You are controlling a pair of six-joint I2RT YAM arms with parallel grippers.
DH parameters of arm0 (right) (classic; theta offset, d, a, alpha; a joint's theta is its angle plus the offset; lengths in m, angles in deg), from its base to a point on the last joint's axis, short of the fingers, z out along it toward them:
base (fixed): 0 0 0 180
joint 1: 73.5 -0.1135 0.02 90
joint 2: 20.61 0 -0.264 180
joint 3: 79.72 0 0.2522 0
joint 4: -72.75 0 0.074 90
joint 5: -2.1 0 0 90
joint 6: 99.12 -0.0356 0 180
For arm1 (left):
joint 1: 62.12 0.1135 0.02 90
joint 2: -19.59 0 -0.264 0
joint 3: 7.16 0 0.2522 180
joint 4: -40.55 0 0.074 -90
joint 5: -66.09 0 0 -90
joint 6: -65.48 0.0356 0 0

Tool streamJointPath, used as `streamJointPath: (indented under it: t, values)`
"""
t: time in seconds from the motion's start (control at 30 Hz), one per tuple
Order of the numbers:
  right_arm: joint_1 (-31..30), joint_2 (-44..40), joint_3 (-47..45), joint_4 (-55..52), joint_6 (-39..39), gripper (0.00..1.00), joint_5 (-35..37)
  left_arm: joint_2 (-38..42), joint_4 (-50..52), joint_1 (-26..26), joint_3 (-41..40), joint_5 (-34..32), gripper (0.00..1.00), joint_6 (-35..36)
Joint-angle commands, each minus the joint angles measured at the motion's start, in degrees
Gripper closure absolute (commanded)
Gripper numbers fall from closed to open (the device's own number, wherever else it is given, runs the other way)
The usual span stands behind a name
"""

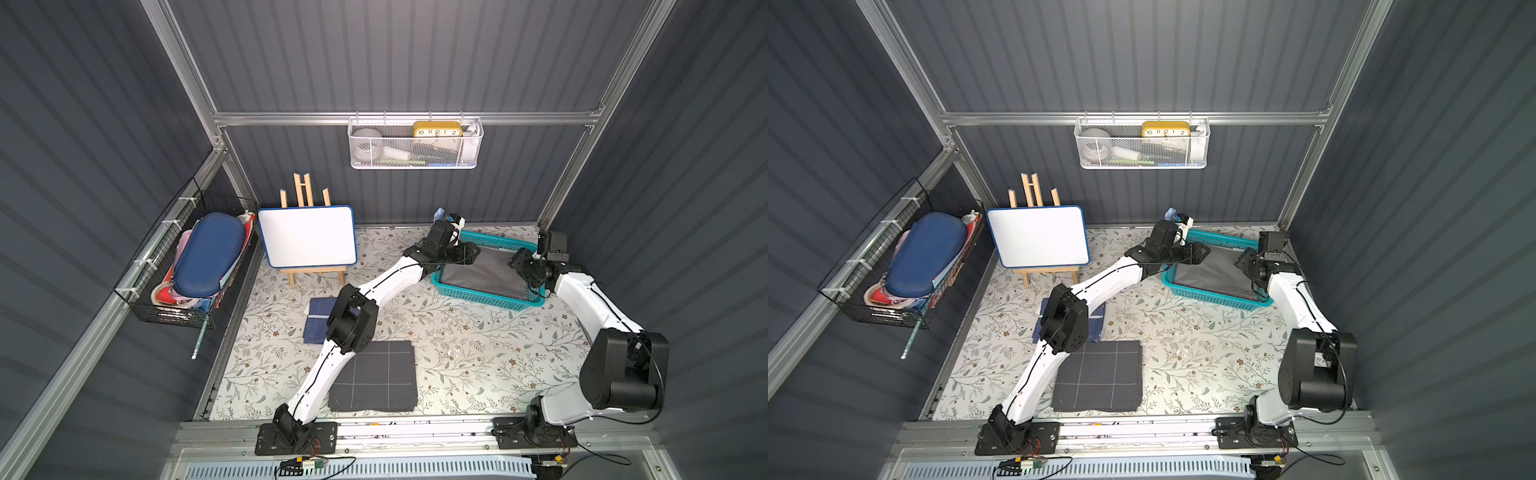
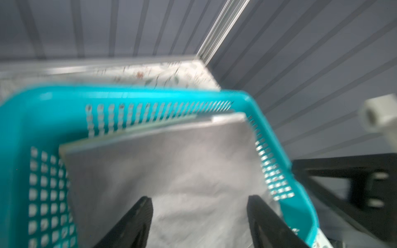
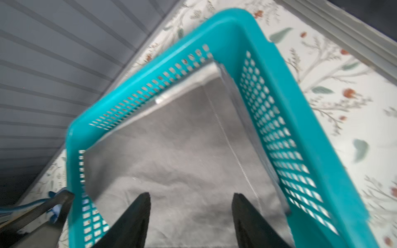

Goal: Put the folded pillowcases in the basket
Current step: Place the pillowcase in the basket.

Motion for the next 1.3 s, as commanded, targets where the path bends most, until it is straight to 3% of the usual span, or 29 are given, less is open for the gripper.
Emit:
streamJointPath:
  t: [0.0, 0.2, 0.53, 0.83, 1.0, 1.27]
  values:
    - [0.2, 4.5, 1.6, 2.9, 0.3, 0.35, -3.6, -2.0, -3.4, 0.3, 2.3, 3.2, 0.25, 1.2]
    - [0.2, 11.5, 5.0, 6.1, -0.3, 0.35, -5.1, -7.7, -7.8, 0.3, 4.9, 4.8, 0.23, 0.0]
    - [0.3, 15.7, 6.7, 2.6, -0.3, 0.35, 1.2, -10.2, -6.9, 0.3, 3.4, 2.5, 0.24, 0.8]
    - [-0.5, 5.3, 2.8, 1.0, 0.4, 0.35, -1.3, -2.2, -6.8, -1.3, -0.4, -1.1, 0.23, 4.4]
    - [-2.3, -2.5, -0.7, -0.9, 1.3, 0.35, -0.9, 7.7, -8.3, -3.0, -10.5, -3.4, 0.22, 5.8]
    - [-10.3, -13.5, -6.2, -5.6, 2.5, 0.34, -0.7, 30.2, -14.4, -4.3, -39.0, -8.9, 0.19, 4.2]
